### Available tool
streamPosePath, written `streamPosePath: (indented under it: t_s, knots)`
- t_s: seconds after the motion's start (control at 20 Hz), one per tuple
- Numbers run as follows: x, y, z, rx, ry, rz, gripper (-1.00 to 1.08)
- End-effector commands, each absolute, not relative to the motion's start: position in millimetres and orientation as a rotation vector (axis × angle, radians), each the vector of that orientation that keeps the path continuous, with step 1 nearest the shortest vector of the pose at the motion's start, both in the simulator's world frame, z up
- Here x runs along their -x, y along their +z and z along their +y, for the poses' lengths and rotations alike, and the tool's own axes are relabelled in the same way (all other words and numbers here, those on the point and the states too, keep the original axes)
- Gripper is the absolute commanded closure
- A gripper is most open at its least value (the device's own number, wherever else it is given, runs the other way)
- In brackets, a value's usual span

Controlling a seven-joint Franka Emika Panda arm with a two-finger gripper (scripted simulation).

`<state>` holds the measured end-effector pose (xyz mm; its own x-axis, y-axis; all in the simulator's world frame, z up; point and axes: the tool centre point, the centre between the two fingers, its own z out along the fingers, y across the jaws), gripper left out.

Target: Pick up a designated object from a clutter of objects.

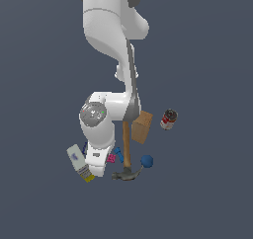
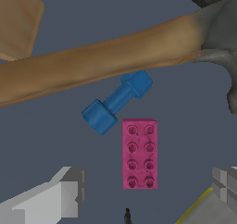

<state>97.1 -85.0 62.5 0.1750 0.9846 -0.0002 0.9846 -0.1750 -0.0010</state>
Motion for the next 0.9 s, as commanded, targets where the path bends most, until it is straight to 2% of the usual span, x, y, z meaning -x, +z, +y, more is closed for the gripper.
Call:
streamPosePath:
  t_s: [0.0,0.85]
  knots:
    - [-97,62,-85,2.407,0.001,-2.018,-0.92]
    - [-97,12,-85,2.404,0.000,-2.023,-0.92]
